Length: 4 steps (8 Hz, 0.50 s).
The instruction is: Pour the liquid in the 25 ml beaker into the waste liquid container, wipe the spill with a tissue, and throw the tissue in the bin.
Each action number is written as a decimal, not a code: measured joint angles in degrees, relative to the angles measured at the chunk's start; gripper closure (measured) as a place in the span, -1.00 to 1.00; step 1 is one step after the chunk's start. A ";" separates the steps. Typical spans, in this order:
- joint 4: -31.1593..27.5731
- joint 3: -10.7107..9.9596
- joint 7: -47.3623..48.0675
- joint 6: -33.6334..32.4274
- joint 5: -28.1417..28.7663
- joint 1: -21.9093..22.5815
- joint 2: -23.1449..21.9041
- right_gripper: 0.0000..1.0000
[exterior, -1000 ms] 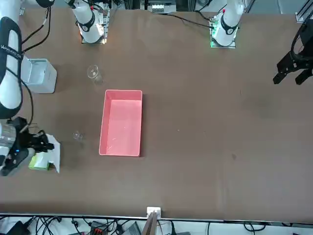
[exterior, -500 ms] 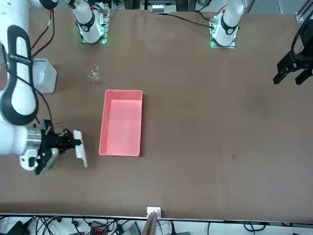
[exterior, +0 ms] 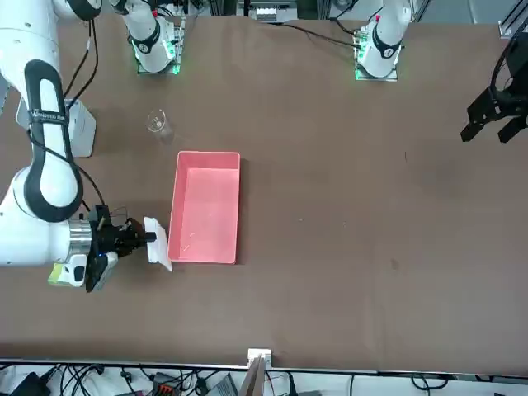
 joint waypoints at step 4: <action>-4.55 -0.22 0.00 0.80 0.18 -0.17 0.01 0.93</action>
